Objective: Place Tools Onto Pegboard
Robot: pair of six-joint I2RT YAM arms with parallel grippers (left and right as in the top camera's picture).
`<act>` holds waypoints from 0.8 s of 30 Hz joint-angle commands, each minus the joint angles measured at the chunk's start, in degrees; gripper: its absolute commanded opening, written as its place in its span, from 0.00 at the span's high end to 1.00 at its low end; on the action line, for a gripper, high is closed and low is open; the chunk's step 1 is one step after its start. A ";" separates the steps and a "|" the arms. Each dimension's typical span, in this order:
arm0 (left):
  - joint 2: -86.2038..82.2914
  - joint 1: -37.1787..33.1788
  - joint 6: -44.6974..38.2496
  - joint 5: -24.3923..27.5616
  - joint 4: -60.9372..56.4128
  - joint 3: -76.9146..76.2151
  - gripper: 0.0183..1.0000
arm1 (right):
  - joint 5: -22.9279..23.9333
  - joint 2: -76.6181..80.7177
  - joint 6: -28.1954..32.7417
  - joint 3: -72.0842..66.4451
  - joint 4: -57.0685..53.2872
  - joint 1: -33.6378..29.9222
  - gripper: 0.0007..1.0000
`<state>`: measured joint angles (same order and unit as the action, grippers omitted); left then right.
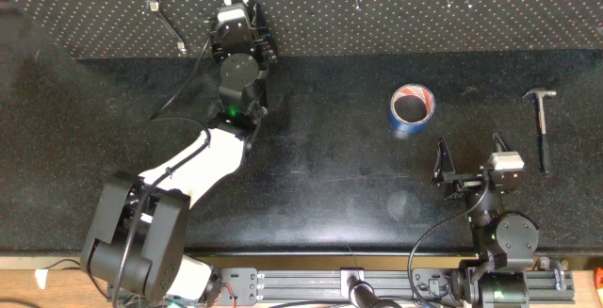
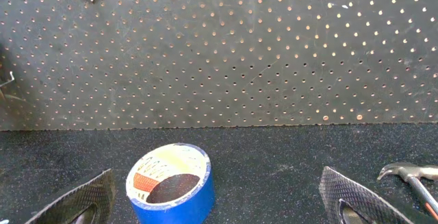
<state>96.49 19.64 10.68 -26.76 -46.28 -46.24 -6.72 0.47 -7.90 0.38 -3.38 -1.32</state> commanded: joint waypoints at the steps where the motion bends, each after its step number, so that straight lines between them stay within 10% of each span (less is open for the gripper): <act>1: 0.44 -0.20 -0.46 1.18 -0.59 -1.99 0.40 | 0.09 -0.37 -0.63 -0.15 -0.28 0.39 0.02; 9: 0.44 -0.17 -0.46 1.99 -0.44 -1.99 0.00 | 0.09 -0.37 -0.63 -0.15 -0.28 0.39 0.02; 15: -4.37 -0.50 -0.50 1.92 6.47 -1.95 0.00 | 0.11 -0.37 -0.63 -0.15 -0.28 0.39 0.02; 20: -23.21 -3.45 -0.48 2.19 33.90 -0.61 0.00 | 0.09 -0.37 -0.63 -0.15 -0.28 0.39 0.03; 24: -38.42 -10.21 -0.46 11.39 45.22 9.05 0.00 | 0.09 -0.37 -0.63 -0.15 -0.28 0.39 0.02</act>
<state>65.58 13.39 10.31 -22.52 -3.51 -44.53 -6.72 0.47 -7.90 0.38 -3.40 -1.32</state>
